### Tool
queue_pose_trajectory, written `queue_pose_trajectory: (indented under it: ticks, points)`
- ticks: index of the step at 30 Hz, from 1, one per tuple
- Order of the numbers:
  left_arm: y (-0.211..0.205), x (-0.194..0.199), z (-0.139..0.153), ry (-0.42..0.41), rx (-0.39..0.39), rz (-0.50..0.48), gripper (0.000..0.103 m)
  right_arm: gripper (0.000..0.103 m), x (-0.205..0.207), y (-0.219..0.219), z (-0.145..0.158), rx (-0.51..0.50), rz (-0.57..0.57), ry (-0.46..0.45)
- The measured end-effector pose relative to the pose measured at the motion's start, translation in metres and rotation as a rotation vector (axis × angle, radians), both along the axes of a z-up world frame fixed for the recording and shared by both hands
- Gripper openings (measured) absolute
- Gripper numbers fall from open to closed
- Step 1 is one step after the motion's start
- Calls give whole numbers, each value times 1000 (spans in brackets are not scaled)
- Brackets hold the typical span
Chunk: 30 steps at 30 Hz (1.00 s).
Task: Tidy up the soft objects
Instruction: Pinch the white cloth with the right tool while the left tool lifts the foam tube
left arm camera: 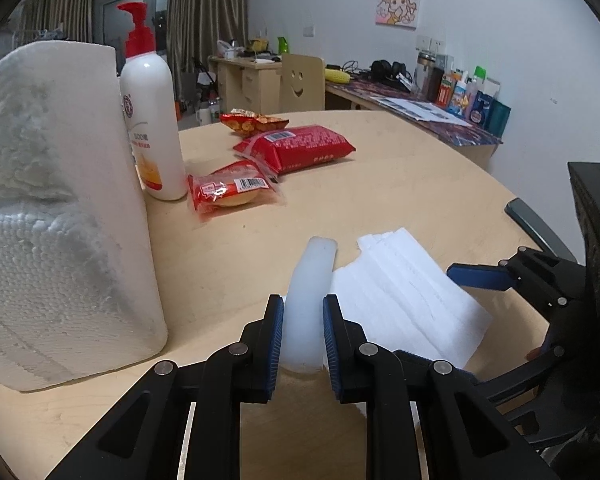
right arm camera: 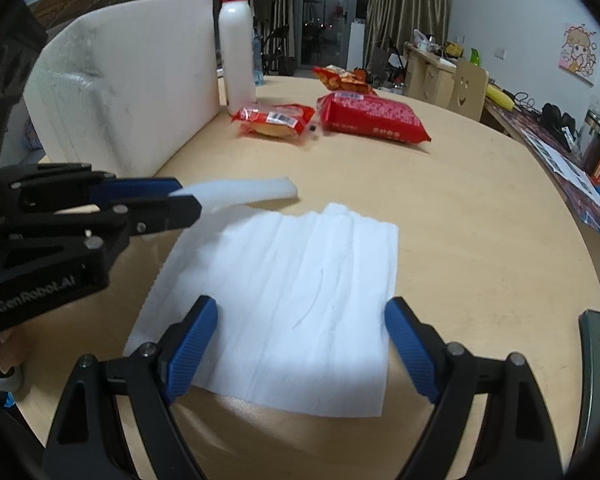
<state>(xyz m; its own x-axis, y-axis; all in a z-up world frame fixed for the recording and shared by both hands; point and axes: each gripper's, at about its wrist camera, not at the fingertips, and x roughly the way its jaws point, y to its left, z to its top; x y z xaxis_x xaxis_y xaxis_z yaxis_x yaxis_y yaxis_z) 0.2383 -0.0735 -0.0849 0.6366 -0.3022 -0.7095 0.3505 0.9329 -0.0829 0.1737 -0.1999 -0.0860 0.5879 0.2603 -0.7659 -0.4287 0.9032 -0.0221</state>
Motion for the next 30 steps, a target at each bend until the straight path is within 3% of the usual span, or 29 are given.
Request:
queue_pose_trajectory:
  ticks: [6, 15, 20, 22, 24, 30]
  points:
    - [2, -3, 4, -20, -17, 0, 21, 88, 1, 1, -1, 14, 3, 18]
    - [4, -9, 10, -50, -36, -3, 21, 74, -4, 8, 1, 8, 7, 9]
    - [6, -14, 15, -71, -56, -8, 21, 72, -4, 8, 1, 11, 2, 10]
    - [6, -17, 18, -84, -63, -13, 21, 60, -7, 9, 2, 16, 5, 3]
    - [7, -19, 20, -94, -69, -17, 21, 38, -10, 9, 3, 13, -1, -4]
    - [10, -24, 26, -116, -103, -26, 21, 12, -18, 9, 3, 45, -11, -25]
